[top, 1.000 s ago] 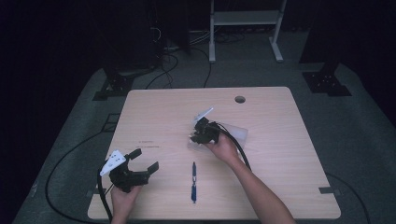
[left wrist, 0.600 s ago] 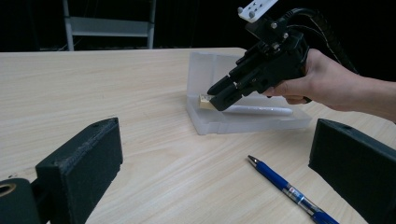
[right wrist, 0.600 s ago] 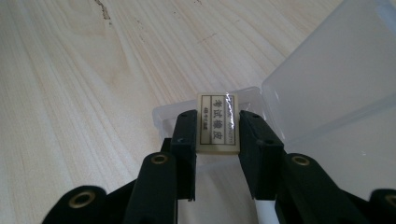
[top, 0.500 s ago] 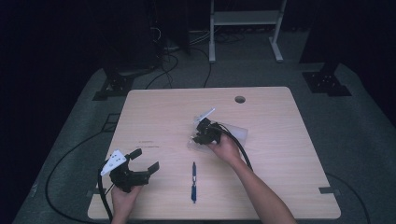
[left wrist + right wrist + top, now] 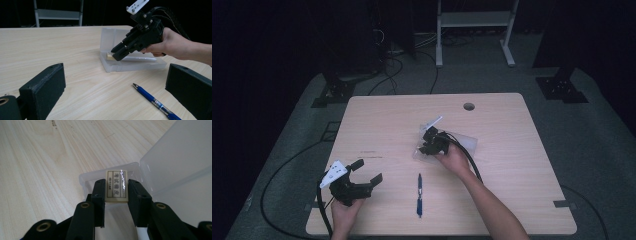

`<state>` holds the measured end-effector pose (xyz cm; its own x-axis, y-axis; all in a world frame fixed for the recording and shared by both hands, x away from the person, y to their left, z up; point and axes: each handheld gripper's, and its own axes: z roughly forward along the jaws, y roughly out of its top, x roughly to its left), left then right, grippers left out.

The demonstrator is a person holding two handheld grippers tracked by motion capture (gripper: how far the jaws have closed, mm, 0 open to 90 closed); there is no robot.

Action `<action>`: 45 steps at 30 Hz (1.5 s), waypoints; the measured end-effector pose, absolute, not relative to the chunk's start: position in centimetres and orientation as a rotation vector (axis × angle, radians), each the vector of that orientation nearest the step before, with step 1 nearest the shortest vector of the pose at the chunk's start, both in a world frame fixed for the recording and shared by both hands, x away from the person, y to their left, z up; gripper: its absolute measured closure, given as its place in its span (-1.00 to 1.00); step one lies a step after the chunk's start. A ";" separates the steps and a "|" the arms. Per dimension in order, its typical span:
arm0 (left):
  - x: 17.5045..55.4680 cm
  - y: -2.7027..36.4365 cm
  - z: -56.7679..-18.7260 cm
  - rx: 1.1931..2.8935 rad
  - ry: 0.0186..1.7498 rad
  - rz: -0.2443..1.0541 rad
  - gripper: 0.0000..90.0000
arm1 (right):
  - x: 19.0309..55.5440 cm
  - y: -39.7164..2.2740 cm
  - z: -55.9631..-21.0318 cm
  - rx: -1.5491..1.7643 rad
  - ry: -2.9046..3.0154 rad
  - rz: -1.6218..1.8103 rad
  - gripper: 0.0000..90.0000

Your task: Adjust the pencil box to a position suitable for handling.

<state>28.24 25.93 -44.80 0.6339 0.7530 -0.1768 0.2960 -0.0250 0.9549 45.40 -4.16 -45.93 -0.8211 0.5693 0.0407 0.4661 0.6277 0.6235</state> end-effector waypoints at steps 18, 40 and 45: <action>28.2 26.0 -44.7 1.606 0.888 0.457 -0.96 | 45.1 -4.5 -45.5 0.851 2.678 0.991 0.37; 28.2 25.7 -44.8 1.615 0.888 0.457 -0.96 | 41.0 -6.9 -45.0 0.789 2.718 1.073 0.35; 28.2 25.7 -44.8 1.617 0.888 0.457 -0.96 | 39.6 -7.1 -45.0 0.778 2.725 1.100 0.33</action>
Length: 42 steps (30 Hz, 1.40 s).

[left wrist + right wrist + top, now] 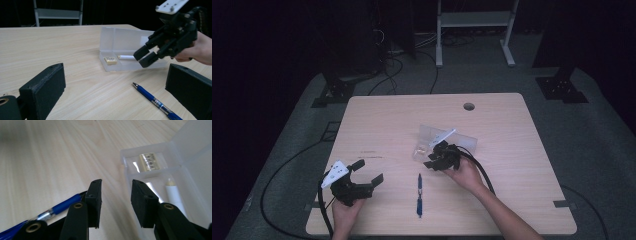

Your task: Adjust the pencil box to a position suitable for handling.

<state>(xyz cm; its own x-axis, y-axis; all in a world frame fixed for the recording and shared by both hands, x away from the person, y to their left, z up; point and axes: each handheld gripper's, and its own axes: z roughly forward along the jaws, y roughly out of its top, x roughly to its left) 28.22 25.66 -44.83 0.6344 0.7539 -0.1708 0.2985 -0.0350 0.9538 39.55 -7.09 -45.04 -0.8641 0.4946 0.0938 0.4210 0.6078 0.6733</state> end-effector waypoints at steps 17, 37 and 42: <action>28.2 25.6 -44.9 1.624 0.886 0.459 -0.96 | 34.2 -6.2 -45.4 0.699 2.768 1.126 0.16; 28.2 25.7 -44.9 1.620 0.887 0.458 -0.96 | 32.1 -3.8 -47.8 0.822 2.727 1.050 -0.11; 28.2 25.7 -44.8 1.614 0.889 0.458 -0.96 | 32.1 -3.4 -48.4 0.842 2.731 1.029 -0.11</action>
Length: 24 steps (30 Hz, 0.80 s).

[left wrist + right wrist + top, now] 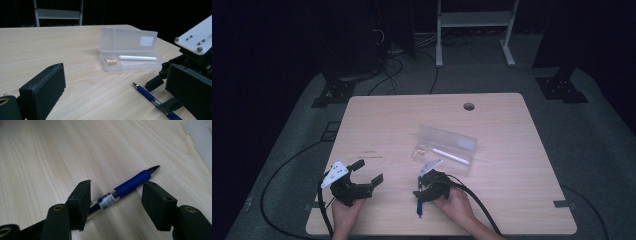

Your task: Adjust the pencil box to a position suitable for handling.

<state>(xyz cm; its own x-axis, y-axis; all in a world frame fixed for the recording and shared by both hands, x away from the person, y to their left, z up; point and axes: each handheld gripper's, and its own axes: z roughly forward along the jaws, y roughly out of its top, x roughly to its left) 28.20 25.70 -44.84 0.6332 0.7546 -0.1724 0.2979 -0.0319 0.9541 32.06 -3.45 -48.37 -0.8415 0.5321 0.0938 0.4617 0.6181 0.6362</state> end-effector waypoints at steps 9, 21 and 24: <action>28.1 25.7 -44.8 1.615 0.889 0.462 -0.96 | 31.6 -2.9 -48.4 0.790 2.688 0.968 0.02; 28.1 25.7 -44.8 1.616 0.889 0.463 -0.96 | 31.7 -3.8 -48.2 0.768 2.711 0.968 0.48; 28.1 25.7 -44.8 1.616 0.889 0.464 -0.96 | 31.8 -4.0 -48.2 0.761 2.717 0.971 0.61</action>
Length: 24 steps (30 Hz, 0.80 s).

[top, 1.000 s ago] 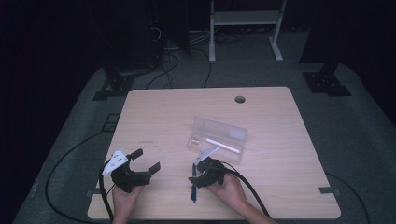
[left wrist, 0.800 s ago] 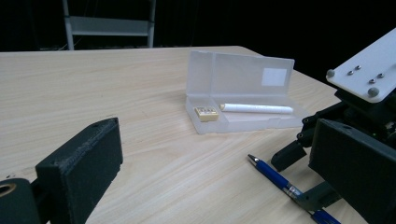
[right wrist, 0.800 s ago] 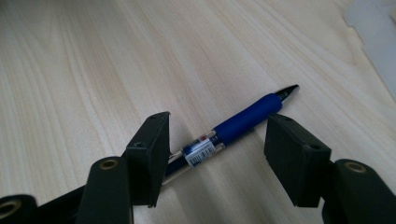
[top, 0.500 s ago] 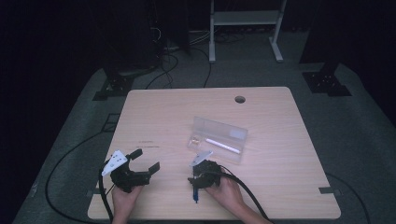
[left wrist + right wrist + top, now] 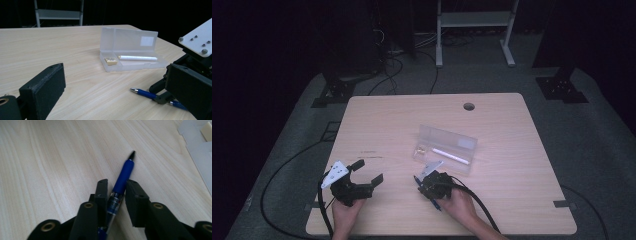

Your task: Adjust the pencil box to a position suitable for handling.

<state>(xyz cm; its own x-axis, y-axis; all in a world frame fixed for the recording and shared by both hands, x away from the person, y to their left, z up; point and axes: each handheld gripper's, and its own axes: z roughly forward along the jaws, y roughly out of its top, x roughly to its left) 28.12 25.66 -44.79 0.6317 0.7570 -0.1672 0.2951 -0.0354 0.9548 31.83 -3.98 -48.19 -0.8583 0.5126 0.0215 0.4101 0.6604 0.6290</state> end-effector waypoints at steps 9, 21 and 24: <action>28.1 25.6 -44.8 1.618 0.889 0.463 -0.96 | 32.2 -4.4 -48.2 0.736 2.748 0.992 0.75; 28.1 25.7 -44.8 1.618 0.887 0.468 -0.96 | 32.1 -4.5 -47.7 0.689 2.780 1.027 0.76; 28.1 25.7 -44.8 1.616 0.887 0.470 -0.96 | 31.9 -4.6 -47.4 0.683 2.785 1.039 0.76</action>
